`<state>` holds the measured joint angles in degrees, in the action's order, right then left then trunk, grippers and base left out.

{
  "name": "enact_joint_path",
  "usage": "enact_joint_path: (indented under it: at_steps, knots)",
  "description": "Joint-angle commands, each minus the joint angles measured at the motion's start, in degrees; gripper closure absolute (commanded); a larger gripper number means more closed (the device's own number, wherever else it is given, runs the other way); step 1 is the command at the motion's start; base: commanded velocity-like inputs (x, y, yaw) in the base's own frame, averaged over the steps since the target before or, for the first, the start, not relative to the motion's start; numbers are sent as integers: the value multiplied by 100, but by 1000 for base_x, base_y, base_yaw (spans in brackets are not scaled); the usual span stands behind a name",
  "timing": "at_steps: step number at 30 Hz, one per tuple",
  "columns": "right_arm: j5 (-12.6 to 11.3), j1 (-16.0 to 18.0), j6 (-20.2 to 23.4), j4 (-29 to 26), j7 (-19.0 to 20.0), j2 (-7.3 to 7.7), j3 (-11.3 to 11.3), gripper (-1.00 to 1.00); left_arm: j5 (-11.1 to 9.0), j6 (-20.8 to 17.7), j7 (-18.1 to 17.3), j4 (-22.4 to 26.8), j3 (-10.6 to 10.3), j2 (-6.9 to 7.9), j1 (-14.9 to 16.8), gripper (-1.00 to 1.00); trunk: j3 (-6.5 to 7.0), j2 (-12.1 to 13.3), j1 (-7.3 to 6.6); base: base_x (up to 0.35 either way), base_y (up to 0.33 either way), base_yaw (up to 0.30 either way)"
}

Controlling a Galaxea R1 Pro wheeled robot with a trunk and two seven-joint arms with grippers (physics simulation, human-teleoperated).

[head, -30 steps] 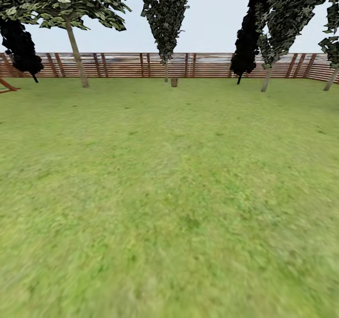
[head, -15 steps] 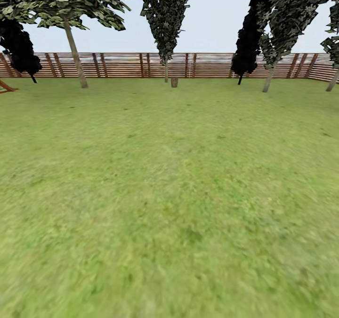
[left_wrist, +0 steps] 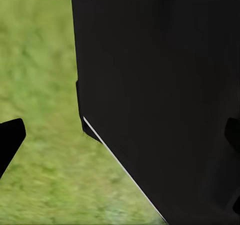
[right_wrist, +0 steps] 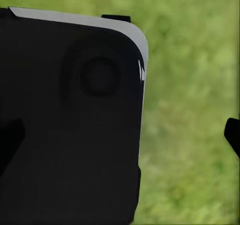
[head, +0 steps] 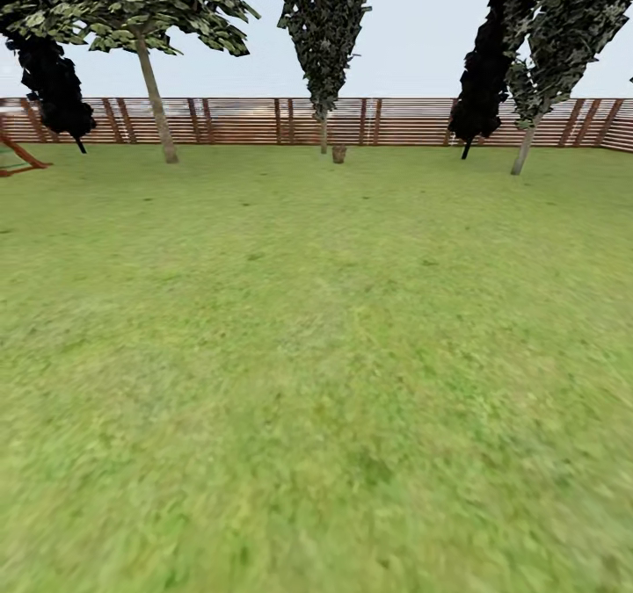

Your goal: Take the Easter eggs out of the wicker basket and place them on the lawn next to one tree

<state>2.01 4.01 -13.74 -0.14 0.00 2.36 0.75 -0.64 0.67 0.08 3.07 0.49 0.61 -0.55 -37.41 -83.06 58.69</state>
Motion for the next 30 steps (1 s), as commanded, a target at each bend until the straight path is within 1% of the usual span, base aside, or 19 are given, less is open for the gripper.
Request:
enact_joint_path:
  at_steps: [1,30]
  knots:
    - [23,3,-16,5,0,1,5,-100,-6,8,1,9,4,0,-3,-100,-4,-1,3,327,0,96]
    - [28,3,-22,5,0,1,5,-100,-7,7,1,9,5,0,-5,-100,-4,-1,3,327,0,4]
